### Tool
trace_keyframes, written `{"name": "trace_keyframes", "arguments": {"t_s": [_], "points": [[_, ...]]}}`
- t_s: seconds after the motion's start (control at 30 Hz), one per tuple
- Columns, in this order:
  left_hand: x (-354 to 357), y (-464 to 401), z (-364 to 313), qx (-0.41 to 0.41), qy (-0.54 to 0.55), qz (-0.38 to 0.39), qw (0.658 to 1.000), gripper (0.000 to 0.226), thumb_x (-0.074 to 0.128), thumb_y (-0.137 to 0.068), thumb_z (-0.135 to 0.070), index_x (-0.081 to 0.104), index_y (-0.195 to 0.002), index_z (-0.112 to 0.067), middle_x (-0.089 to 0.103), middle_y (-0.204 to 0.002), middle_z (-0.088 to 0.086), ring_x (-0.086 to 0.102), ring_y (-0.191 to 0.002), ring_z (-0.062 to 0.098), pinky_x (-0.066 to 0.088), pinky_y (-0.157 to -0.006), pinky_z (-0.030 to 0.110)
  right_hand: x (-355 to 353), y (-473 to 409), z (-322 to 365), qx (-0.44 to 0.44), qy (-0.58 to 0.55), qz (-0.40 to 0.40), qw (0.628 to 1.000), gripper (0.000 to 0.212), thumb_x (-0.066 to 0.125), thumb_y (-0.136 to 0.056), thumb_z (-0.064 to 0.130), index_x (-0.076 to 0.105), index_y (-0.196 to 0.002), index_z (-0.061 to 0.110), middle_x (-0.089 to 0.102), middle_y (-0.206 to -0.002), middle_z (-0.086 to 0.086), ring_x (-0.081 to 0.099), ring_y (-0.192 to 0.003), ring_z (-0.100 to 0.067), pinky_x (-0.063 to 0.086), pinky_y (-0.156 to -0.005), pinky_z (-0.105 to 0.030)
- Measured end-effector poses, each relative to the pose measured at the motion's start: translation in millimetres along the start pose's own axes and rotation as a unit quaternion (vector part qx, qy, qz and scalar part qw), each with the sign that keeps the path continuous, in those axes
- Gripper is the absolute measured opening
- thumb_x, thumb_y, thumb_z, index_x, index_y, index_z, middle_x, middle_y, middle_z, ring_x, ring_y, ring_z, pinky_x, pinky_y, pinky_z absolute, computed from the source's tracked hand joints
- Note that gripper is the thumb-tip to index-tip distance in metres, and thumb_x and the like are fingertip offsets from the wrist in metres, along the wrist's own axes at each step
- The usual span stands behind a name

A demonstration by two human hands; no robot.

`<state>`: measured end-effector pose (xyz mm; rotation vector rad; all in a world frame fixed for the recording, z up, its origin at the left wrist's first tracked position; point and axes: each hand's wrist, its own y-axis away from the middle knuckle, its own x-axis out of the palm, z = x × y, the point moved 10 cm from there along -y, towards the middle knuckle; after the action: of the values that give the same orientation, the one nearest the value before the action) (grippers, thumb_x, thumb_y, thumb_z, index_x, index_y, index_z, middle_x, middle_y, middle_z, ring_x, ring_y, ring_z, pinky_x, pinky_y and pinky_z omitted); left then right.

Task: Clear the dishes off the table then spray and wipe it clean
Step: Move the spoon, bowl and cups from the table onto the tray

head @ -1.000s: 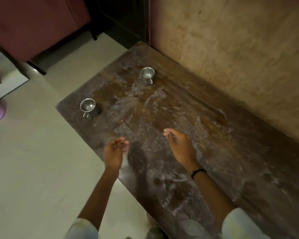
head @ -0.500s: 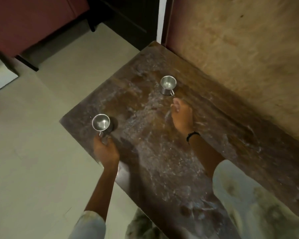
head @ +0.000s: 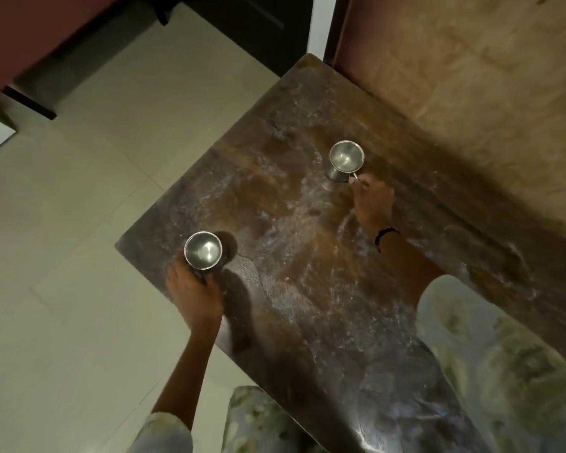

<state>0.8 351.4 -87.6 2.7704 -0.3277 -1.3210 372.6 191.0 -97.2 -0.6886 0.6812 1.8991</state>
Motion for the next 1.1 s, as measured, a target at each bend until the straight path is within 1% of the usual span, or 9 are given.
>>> {"name": "trace_keyframes", "arguments": {"t_s": [0.13, 0.27, 0.43, 0.57, 0.67, 0.8, 0.9, 1.03, 1.1], "points": [[-1.3, 5.2, 5.9, -0.016, 0.021, 0.020, 0.999, 0.016, 0.055, -0.092, -0.012, 0.056, -0.104, -0.002, 0.065, -0.098, 0.017, 0.061, -0.087, 0.028, 0.043, -0.074, 0.034, 0.9, 16.7, -1.3, 0.002, -0.056, -0.004, 0.998, 0.028, 0.059, -0.097, 0.020, 0.067, -0.086, -0.004, 0.060, -0.064, -0.007, 0.048, -0.060, -0.012, 0.030, -0.050, -0.017], [7.5, 25.1, -11.8, 0.037, 0.050, 0.045, 0.997, 0.023, 0.051, -0.096, -0.018, 0.062, -0.088, 0.001, 0.062, -0.072, 0.012, 0.053, -0.064, 0.020, 0.035, -0.054, 0.024, 1.7, 50.3, -23.2, 0.027, -0.103, -0.003, 0.994, 0.030, 0.057, -0.097, 0.018, 0.064, -0.077, -0.003, 0.057, -0.062, -0.010, 0.045, -0.057, -0.005, 0.030, -0.052, -0.012], [27.8, 65.3, -15.3, -0.058, 0.150, 0.046, 0.986, 0.017, 0.058, -0.092, -0.016, 0.070, -0.084, -0.008, 0.064, -0.070, 0.003, 0.056, -0.067, 0.014, 0.042, -0.062, 0.014, -14.0, 111.1, -57.4, 0.058, -0.187, -0.019, 0.981, 0.017, 0.062, -0.095, 0.014, 0.074, -0.085, 0.006, 0.071, -0.079, -0.003, 0.058, -0.064, 0.004, 0.040, -0.059, -0.009], [72.3, 118.5, -11.0, -0.196, 0.349, 0.094, 0.911, 0.016, 0.061, -0.088, -0.006, 0.066, -0.075, -0.011, 0.068, -0.058, -0.011, 0.064, -0.067, 0.007, 0.056, -0.069, 0.018, -32.4, 162.5, -94.4, 0.111, -0.295, -0.038, 0.948, 0.014, 0.066, -0.092, 0.012, 0.076, -0.084, 0.019, 0.073, -0.079, -0.009, 0.067, -0.075, -0.021, 0.052, -0.074, -0.029], [98.3, 174.8, -25.1, -0.237, 0.408, 0.132, 0.872, 0.005, 0.059, -0.088, 0.001, 0.064, -0.088, 0.000, 0.069, -0.059, -0.010, 0.067, -0.063, 0.004, 0.057, -0.068, 0.017, -45.5, 206.4, -138.9, 0.183, -0.384, -0.041, 0.904, 0.012, 0.067, -0.091, 0.014, 0.074, -0.093, 0.024, 0.074, -0.089, 0.001, 0.070, -0.094, -0.017, 0.055, -0.090, -0.035], [118.4, 259.4, -40.4, -0.243, 0.406, 0.162, 0.866, 0.013, 0.062, -0.086, 0.002, 0.066, -0.098, 0.006, 0.068, -0.070, 0.004, 0.067, -0.063, 0.004, 0.057, -0.069, 0.016, -86.6, 264.4, -202.6, 0.226, -0.421, -0.075, 0.875, 0.010, 0.069, -0.090, 0.020, 0.077, -0.097, 0.019, 0.076, -0.093, -0.004, 0.071, -0.098, -0.020, 0.056, -0.092, -0.040], [132.6, 329.8, -43.1, -0.245, 0.381, 0.191, 0.871, 0.012, 0.064, -0.084, 0.002, 0.068, -0.096, 0.002, 0.070, -0.059, -0.006, 0.067, -0.059, 0.003, 0.057, -0.070, 0.017, -131.6, 307.7, -248.5, 0.242, -0.437, -0.092, 0.861, 0.009, 0.068, -0.091, 0.018, 0.075, -0.097, 0.020, 0.076, -0.093, 0.001, 0.071, -0.097, -0.015, 0.055, -0.089, -0.030], [153.4, 433.8, -49.3, -0.257, 0.352, 0.237, 0.868, 0.009, 0.066, -0.084, -0.001, 0.068, -0.091, 0.004, 0.069, -0.055, -0.009, 0.066, -0.056, 0.001, 0.056, -0.068, 0.019, -196.0, 364.4, -315.2, 0.251, -0.433, -0.117, 0.858, 0.008, 0.070, -0.089, 0.021, 0.077, -0.095, 0.020, 0.076, -0.094, 0.001, 0.070, -0.100, -0.015, 0.054, -0.091, -0.031], [163.2, 481.0, -52.6, -0.275, 0.356, 0.261, 0.854, 0.003, 0.064, -0.084, 0.002, 0.066, -0.086, 0.003, 0.069, -0.054, -0.008, 0.067, -0.056, 0.003, 0.056, -0.078, 0.027, -223.3, 390.4, -340.5, 0.262, -0.436, -0.129, 0.851, 0.008, 0.069, -0.090, 0.019, 0.076, -0.094, 0.018, 0.076, -0.095, 0.001, 0.070, -0.099, -0.013, 0.054, -0.093, -0.031]]}}
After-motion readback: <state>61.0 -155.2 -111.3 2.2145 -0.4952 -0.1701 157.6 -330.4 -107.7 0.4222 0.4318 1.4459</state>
